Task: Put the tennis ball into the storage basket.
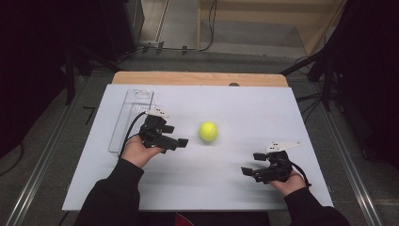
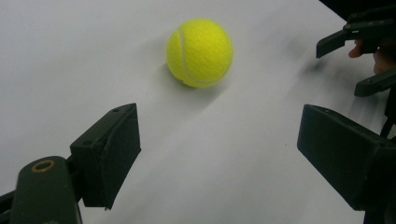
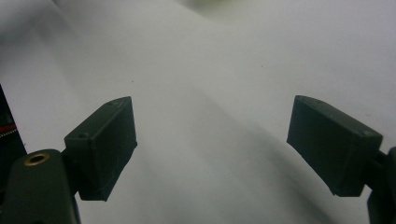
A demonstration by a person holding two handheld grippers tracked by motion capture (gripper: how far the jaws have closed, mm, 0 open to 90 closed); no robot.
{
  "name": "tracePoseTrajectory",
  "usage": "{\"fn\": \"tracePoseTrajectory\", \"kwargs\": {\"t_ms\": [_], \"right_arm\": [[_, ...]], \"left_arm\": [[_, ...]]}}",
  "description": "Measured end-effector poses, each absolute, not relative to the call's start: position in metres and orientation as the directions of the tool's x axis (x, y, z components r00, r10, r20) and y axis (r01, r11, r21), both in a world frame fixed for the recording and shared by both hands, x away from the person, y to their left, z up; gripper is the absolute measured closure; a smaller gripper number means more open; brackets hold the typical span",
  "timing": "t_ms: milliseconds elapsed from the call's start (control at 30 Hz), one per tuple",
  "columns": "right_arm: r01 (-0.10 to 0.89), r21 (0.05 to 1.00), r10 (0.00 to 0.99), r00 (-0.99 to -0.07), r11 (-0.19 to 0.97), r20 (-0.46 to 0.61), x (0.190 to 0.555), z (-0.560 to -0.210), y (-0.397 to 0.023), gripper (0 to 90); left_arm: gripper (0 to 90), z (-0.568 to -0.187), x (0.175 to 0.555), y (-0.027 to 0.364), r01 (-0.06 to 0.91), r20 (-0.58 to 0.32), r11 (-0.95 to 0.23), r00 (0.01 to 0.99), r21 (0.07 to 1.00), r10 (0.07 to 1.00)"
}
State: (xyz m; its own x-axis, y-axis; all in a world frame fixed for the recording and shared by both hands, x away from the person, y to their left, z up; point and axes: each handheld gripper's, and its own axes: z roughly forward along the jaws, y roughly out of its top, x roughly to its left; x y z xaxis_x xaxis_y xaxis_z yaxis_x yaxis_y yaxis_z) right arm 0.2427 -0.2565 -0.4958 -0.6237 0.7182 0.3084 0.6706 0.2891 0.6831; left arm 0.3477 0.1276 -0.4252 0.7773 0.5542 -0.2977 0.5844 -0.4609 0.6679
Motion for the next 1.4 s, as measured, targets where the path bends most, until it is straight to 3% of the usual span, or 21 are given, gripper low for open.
{"fn": "tracePoseTrajectory", "kwargs": {"t_ms": [1400], "right_arm": [[0.684,0.676,0.724,-0.610,0.275,0.322,0.244,-0.497,-0.257,13.7]], "left_arm": [[13.7,-0.424,0.390,0.075,0.527,-0.273,-0.515,0.828,0.676,0.490]]}}
